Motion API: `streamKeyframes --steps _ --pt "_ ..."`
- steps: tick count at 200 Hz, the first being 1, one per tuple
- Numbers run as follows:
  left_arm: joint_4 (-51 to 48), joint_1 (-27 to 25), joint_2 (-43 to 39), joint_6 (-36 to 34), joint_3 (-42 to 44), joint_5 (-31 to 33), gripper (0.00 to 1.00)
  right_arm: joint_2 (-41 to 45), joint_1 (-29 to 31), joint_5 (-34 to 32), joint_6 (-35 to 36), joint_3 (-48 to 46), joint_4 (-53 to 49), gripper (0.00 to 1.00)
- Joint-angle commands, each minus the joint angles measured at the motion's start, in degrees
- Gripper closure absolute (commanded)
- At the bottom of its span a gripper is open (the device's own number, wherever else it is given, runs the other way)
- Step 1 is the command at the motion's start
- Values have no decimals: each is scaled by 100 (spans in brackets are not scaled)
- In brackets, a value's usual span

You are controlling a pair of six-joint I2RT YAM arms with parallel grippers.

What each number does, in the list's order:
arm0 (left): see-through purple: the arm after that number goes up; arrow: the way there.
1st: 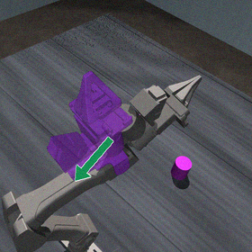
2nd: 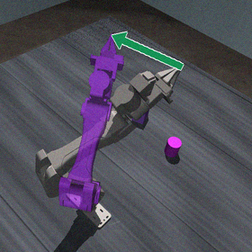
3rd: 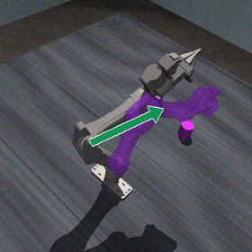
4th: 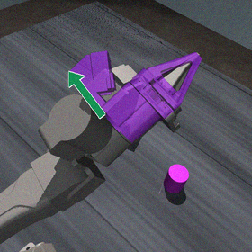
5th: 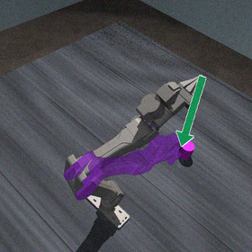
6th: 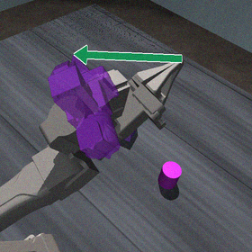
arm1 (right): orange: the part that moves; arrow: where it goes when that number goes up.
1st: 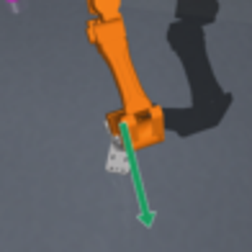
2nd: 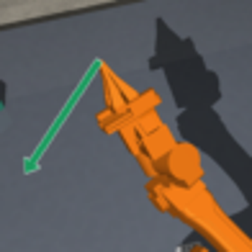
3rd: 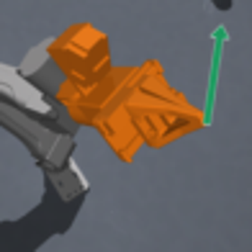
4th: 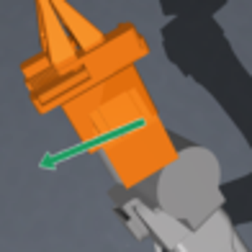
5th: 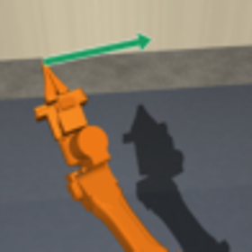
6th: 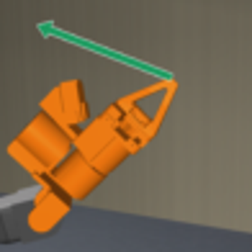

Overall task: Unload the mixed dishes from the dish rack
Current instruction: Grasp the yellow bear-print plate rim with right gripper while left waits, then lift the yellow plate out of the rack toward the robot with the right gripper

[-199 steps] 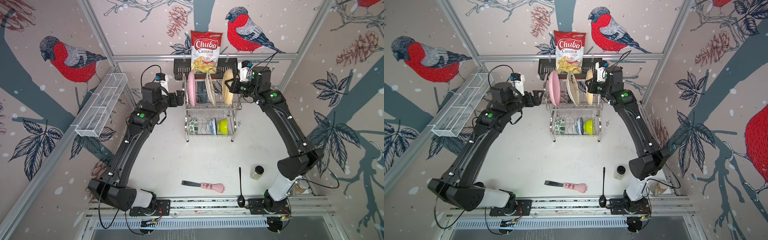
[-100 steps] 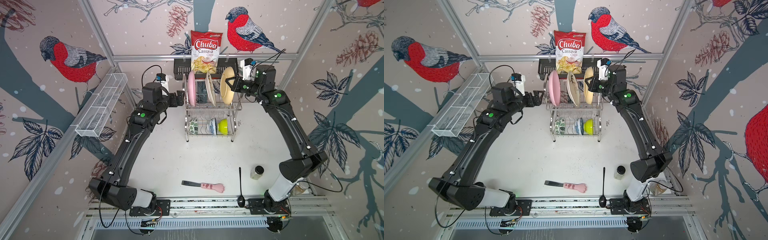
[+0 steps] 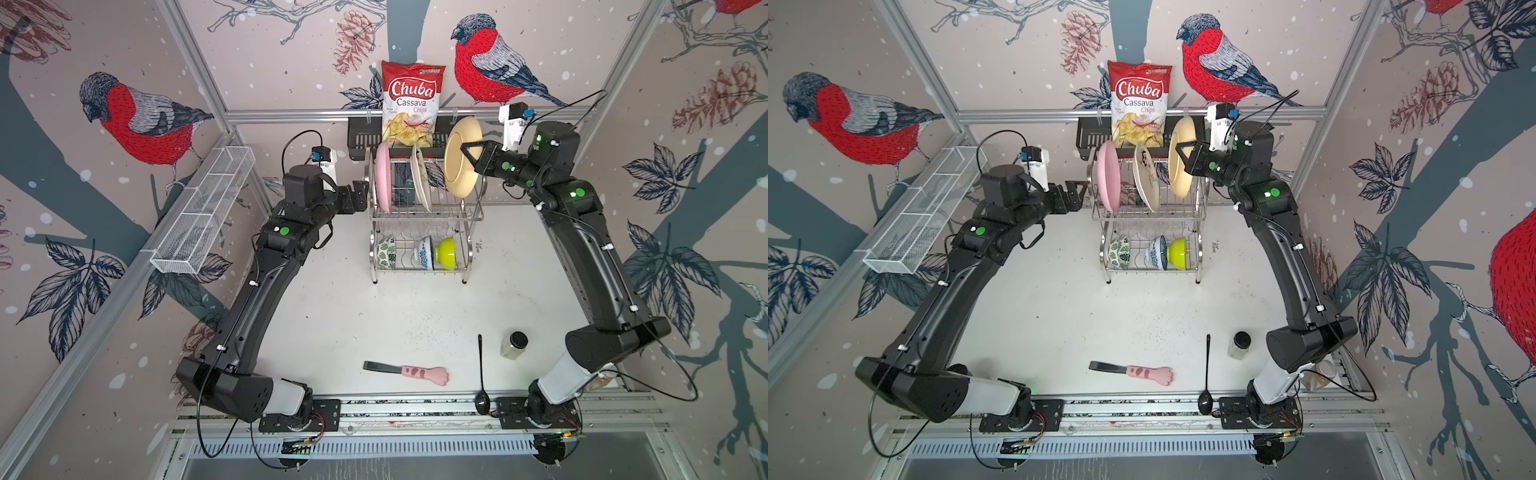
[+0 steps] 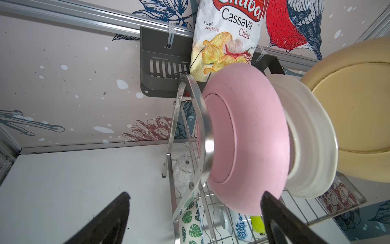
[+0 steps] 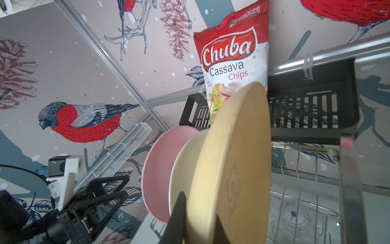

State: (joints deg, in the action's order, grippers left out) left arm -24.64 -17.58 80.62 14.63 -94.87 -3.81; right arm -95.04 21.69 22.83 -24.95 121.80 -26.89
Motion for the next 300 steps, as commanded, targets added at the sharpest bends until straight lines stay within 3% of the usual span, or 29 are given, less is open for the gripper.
streamKeyframes --steps 1,38,69,127,177,211,260,300 --pt "188 8 -84 41 -42 112 4 234 107 -9 378 -33 173 100" --pt "124 78 -281 292 72 667 3 888 660 -630 1114 -603 90 99" --pt "49 362 -421 709 121 581 3 1305 1390 -1638 1743 -1014 -88 99" --pt "-89 453 -600 1203 80 242 3 1609 3631 -4464 3167 -1728 -363 100" --pt "-292 466 -969 1621 15 225 3 1926 5198 -6098 4005 -2729 68 100" --pt "-583 466 -1256 1804 -31 337 3 2264 5891 -6581 4198 -3293 277 100" --pt "-1738 466 -1132 1902 -356 244 3 2626 6360 -6911 4179 -4117 521 100" --pt "-2565 466 -1019 1762 -241 -281 3 2481 6800 -6868 4118 -4568 524 100"
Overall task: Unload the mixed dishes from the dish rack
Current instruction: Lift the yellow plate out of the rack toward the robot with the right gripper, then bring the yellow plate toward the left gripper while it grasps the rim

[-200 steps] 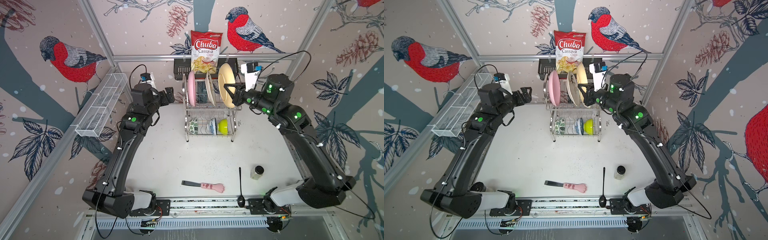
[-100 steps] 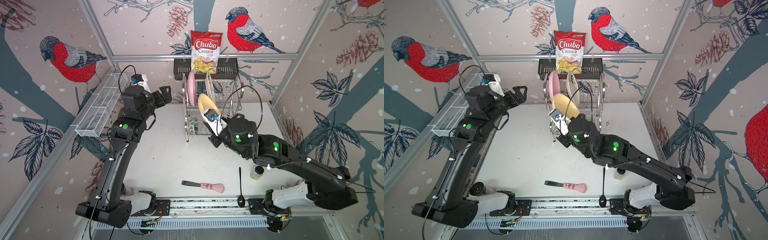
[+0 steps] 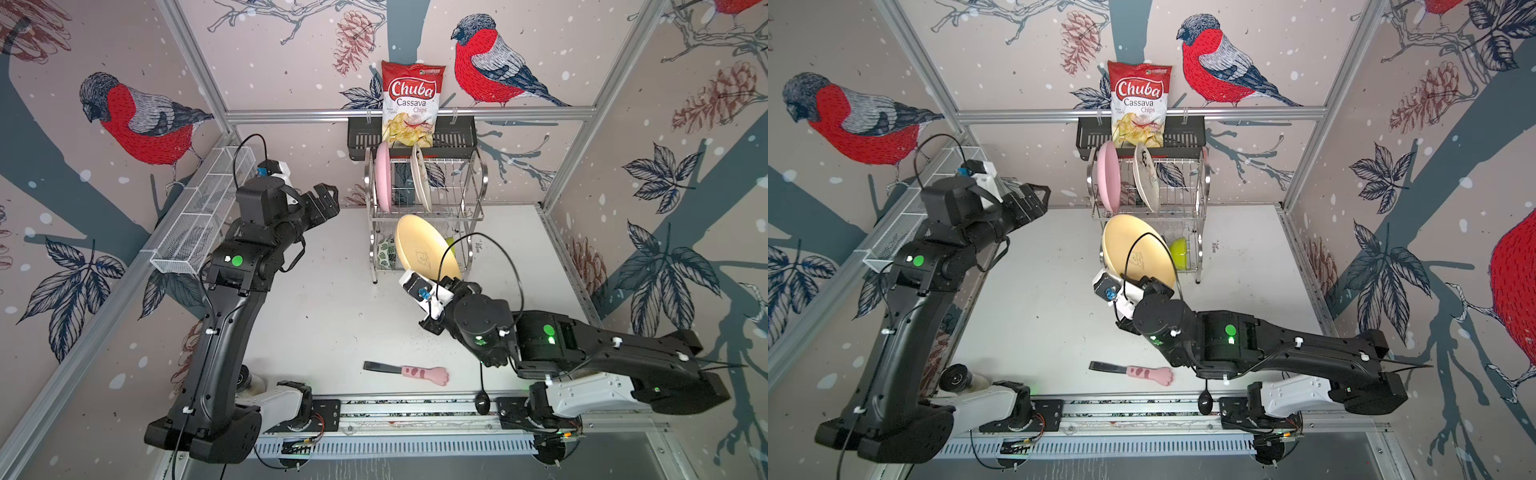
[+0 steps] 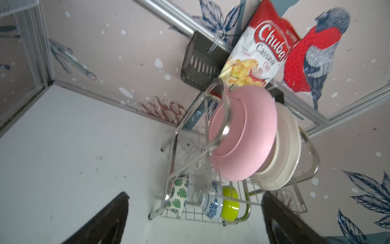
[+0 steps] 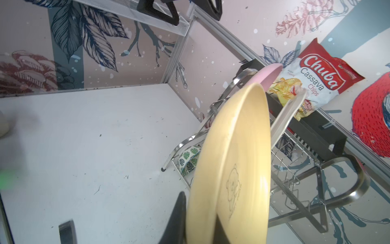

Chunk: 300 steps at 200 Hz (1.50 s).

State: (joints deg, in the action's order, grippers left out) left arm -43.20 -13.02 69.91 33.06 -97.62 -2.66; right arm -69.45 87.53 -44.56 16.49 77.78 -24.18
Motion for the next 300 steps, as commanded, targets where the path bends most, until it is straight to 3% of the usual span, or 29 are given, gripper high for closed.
streamKeyframes --steps 1,64,90,117,152,189,220,242,300 --pt "-722 5 51 -85 38 -409 3 -83 232 -127 -25 -166 250 100" --pt "-958 1 -397 -252 742 -849 3 -1025 664 -480 295 -486 459 100" --pt "-862 1 -422 -382 1139 -1442 4 -1603 715 -777 394 -371 339 100" --pt "-760 1 -447 -587 1716 -1792 4 -1926 629 -610 296 -238 236 100" --pt "-685 -27 -498 -774 2375 -2227 10 -2091 512 -454 304 -188 335 100" --pt "-657 -106 -693 -798 2882 -2294 18 -2260 349 -522 536 -148 577 100" --pt "-408 -452 -794 -573 3245 -2380 21 -2377 194 -684 929 -157 1061 100" --pt "-157 -699 -790 -375 3335 -2456 41 -2483 90 -740 1103 -106 1311 100" --pt "421 -738 -911 -20 3387 -2700 87 -2565 36 -833 1214 -40 1565 100"
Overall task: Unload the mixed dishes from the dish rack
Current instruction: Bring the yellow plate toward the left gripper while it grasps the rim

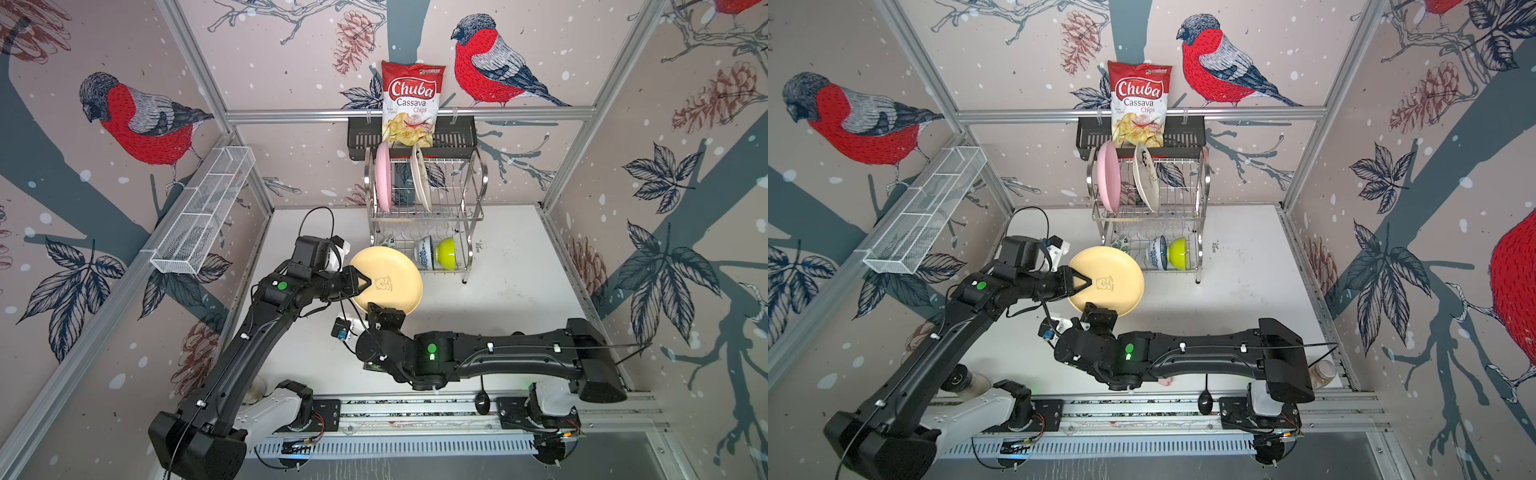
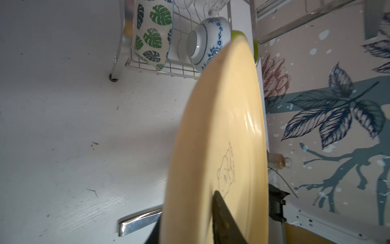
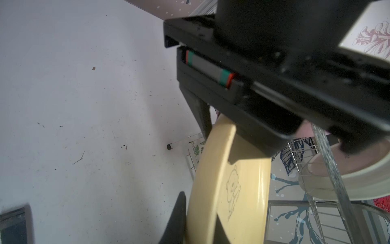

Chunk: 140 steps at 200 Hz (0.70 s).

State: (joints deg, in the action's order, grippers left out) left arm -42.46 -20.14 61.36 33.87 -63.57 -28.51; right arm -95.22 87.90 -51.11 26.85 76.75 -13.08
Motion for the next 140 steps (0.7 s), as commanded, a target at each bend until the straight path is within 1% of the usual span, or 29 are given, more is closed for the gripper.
streamKeyframes --steps 1,12,27,56,75,83,96,112,113,140 --pt "358 -29 -55 -96 -17 -126 87 12 -1 -174 179 61 455 100" --pt "431 -26 -64 -54 -28 -162 94 20 -11 -155 150 61 479 100" --pt "554 -25 -104 13 -41 -127 100 46 -25 -88 47 59 499 90" --pt "1047 -26 -224 160 31 -269 100 206 -126 269 -279 25 426 67" --pt "1190 -25 -168 196 20 -393 100 396 -271 792 -655 -6 325 54" --pt "1187 -25 -119 191 27 -419 100 511 -365 1158 -897 11 232 51" --pt "1162 -25 -44 166 35 -424 100 740 -532 1939 -1323 50 70 46" --pt "1161 -26 32 134 37 -427 100 1112 -757 3227 -1731 -9 14 40" --pt "1165 -25 33 136 38 -432 100 1133 -774 3394 -1755 -9 15 40" --pt "1179 -26 116 94 37 -424 100 1691 -1325 5403 -2426 -242 190 35"
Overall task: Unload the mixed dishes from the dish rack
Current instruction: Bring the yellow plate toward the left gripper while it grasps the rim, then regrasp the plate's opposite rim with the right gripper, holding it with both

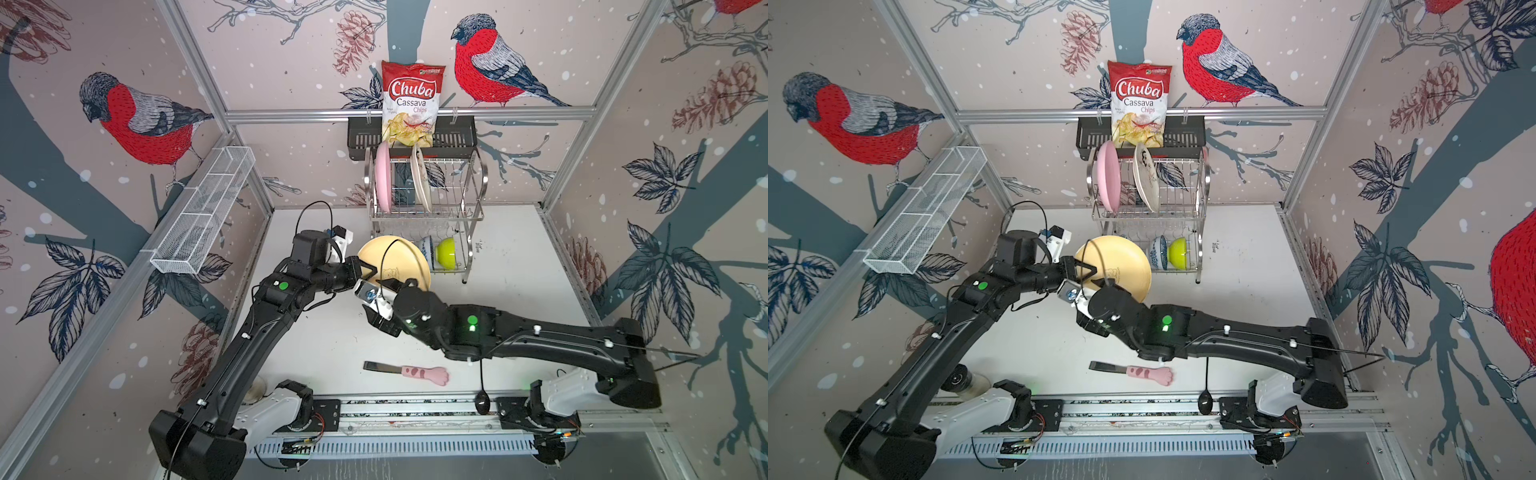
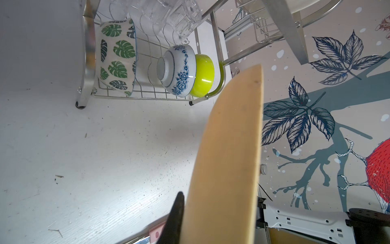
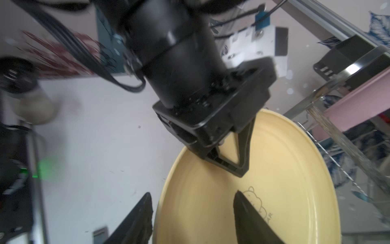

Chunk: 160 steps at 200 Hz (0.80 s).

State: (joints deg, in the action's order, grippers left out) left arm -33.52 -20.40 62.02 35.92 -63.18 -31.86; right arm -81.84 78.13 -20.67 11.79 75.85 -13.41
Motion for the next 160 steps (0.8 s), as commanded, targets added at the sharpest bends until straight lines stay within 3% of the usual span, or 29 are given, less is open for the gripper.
streamKeyframes --steps 1,27,70,103,122,160 --pt "285 1 53 -112 -2 -87 100 376 -380 2428 -948 -160 237 35" --pt "313 -3 101 -125 -9 -94 100 765 -1098 4016 -1713 -433 573 34" --pt "475 1 53 -133 61 -258 100 1370 -2613 5234 -3142 -1096 1325 36" --pt "604 8 11 -158 104 -319 100 1498 -3579 4993 -3717 -1492 1130 64" --pt "661 10 12 -168 124 -369 100 1370 -4009 5292 -3846 -1594 905 74" --pt "732 23 43 -182 156 -422 100 1133 -4236 5424 -4057 -1775 794 75"
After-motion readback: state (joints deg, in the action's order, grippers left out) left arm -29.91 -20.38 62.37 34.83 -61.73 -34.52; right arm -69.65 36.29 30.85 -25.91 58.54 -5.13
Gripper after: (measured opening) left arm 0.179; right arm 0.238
